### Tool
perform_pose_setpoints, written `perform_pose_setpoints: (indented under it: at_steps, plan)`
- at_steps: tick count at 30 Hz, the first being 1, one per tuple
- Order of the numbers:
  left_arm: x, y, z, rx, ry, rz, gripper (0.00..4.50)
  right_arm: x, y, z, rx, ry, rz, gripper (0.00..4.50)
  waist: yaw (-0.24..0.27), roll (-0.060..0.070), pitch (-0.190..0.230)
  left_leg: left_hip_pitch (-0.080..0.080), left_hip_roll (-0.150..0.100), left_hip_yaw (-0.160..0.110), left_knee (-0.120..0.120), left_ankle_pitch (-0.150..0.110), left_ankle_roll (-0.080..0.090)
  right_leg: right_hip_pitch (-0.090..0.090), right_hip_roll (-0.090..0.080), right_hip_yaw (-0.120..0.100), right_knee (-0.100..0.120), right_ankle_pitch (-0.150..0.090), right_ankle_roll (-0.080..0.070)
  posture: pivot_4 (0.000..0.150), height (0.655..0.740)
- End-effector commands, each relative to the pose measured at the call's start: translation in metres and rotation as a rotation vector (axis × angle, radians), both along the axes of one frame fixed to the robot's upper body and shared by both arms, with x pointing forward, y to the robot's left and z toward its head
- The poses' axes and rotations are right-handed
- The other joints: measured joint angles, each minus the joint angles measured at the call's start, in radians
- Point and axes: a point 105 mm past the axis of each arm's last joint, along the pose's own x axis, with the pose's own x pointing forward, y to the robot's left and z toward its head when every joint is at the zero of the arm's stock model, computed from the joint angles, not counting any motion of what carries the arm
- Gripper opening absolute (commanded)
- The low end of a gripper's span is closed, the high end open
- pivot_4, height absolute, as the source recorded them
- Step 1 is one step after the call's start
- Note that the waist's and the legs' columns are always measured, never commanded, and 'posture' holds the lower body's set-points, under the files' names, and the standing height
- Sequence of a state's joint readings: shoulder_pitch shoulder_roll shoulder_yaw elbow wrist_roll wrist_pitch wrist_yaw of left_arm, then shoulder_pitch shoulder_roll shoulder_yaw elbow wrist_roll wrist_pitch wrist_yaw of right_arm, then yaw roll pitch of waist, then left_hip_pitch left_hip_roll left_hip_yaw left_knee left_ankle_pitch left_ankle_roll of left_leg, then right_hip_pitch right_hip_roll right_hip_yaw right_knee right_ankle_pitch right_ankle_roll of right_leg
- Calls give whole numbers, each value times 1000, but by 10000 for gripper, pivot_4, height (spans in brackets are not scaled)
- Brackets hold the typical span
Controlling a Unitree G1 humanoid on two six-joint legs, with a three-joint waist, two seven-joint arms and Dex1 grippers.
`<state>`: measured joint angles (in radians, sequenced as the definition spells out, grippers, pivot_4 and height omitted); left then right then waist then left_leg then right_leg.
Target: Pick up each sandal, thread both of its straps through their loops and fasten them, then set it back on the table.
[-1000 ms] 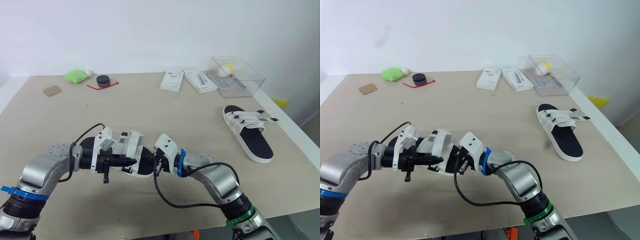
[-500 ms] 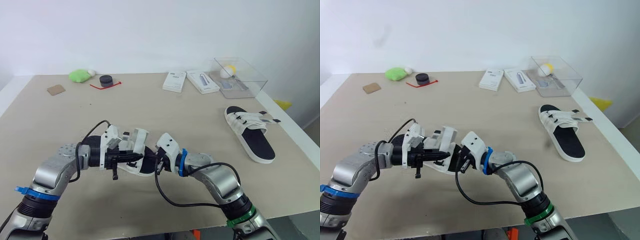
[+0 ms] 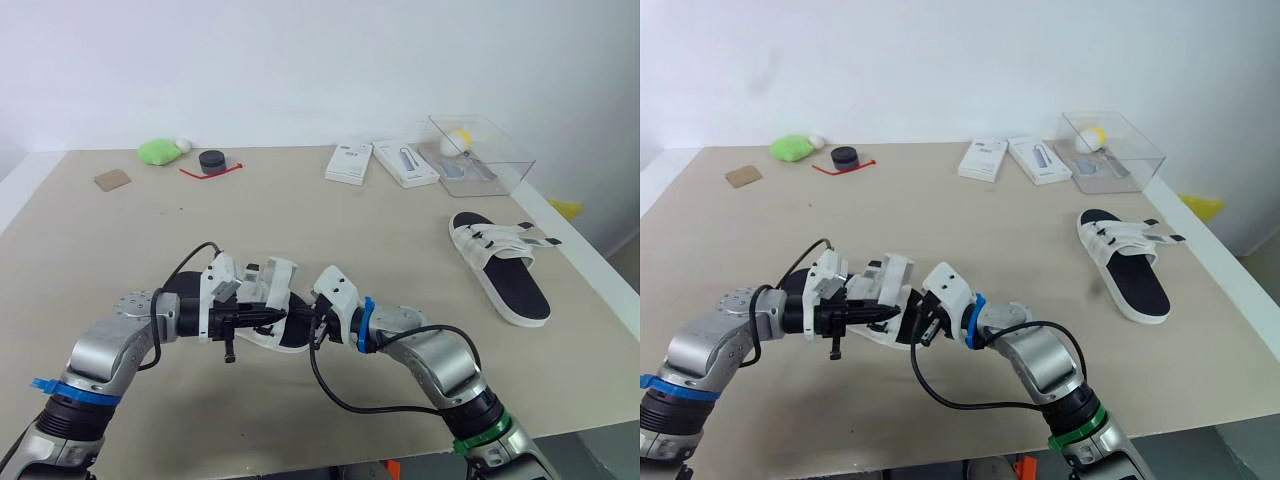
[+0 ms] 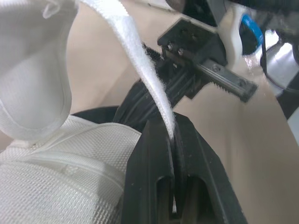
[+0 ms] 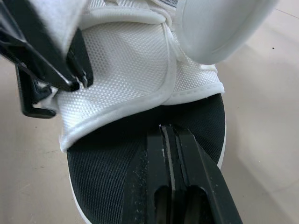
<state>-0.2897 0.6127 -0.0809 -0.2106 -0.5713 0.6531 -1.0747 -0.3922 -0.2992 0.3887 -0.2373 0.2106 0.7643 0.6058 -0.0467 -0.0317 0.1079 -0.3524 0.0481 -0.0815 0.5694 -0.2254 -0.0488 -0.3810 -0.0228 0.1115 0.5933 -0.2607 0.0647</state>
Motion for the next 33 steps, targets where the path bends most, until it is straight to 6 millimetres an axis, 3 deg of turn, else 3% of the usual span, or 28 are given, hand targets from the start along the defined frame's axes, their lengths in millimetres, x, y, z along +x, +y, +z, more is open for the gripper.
perform_pose_setpoints:
  at_steps: [1,6,14,24,25,26,33]
  plan:
    - [-11,-12,-5,21,-1,-47,735,2,0,-3,-14,10,-5,0,0,0,0,0,0,0,0,0,0,0,0,0,0,0,0,1500,7400]
    - [-18,-14,5,-24,33,-54,735,2,-1,-3,-15,9,-4,0,0,0,0,0,0,0,0,0,0,0,0,0,0,0,0,1500,7400]
    - [-12,15,-13,131,-17,2,735,2,1,-4,-13,11,0,0,-1,0,0,0,0,0,-1,0,0,0,0,0,0,0,0,1500,7400]
    - [-16,14,-14,120,9,-3,735,2,1,-4,-16,9,9,0,-2,0,0,1,0,0,-1,-1,0,-1,0,0,0,0,0,1500,7400]
    - [-16,14,-12,115,18,-2,6273,2,1,-4,-16,8,10,0,-2,0,0,0,0,0,-1,-1,0,-1,0,0,0,0,0,1500,7400]
    - [-17,15,-9,105,31,-8,8347,2,1,-3,-17,7,11,0,-2,0,0,1,0,0,-1,-1,0,-1,0,0,0,0,0,1500,7400]
    - [-3,21,2,81,-17,37,42170,4,3,-4,-19,4,15,0,-2,1,1,1,0,0,-1,-1,1,-1,0,0,0,0,0,1500,7400]
